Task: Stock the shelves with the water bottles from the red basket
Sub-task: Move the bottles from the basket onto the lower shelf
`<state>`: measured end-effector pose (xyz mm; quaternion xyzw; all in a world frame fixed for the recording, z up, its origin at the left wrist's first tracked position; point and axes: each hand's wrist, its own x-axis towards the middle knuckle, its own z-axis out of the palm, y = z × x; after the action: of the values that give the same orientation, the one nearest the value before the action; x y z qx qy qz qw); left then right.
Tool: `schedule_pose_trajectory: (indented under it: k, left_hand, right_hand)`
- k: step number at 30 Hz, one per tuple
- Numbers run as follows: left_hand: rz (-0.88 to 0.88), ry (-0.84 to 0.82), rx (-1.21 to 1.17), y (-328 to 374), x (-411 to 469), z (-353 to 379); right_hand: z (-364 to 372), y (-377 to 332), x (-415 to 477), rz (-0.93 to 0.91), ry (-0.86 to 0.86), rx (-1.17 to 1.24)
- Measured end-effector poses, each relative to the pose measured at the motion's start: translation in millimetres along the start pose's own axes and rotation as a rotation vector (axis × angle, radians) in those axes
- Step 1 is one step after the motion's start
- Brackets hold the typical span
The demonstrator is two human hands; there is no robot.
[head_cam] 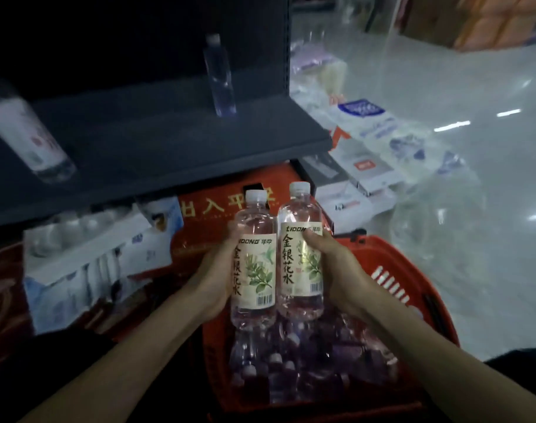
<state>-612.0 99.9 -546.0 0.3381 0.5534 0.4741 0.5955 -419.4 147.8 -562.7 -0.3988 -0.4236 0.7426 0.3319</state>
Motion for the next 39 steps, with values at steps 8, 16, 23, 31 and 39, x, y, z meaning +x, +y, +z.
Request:
schedule_pose_trajectory:
  k: [8,16,23,31,39]
  left_hand:
    - [0.379,-0.146,0.057,163.1,-30.0,-5.0]
    - [0.749,-0.202,0.101,310.7,-41.4,-28.5]
    - [0.899,-0.104,0.046,400.9,-28.0,-57.2]
    - [1.067,0.046,0.052,468.5,-9.5,-99.2]
    - [1.113,0.154,0.083,483.5,21.3,-129.1]
  right_hand:
    - [62.4,-147.8,9.7,-0.347,-0.101,-0.078]
    - [141.4,-287.3,23.1,-0.651,-0.146,-0.141]
    - [205.1,-362.4,47.4,-0.848,-0.132,-0.146]
    - [272.2,-407.7,99.2,-0.935,-0.102,-0.177]
    - [291.1,-407.4,150.1,-1.019,-0.090,-0.327]
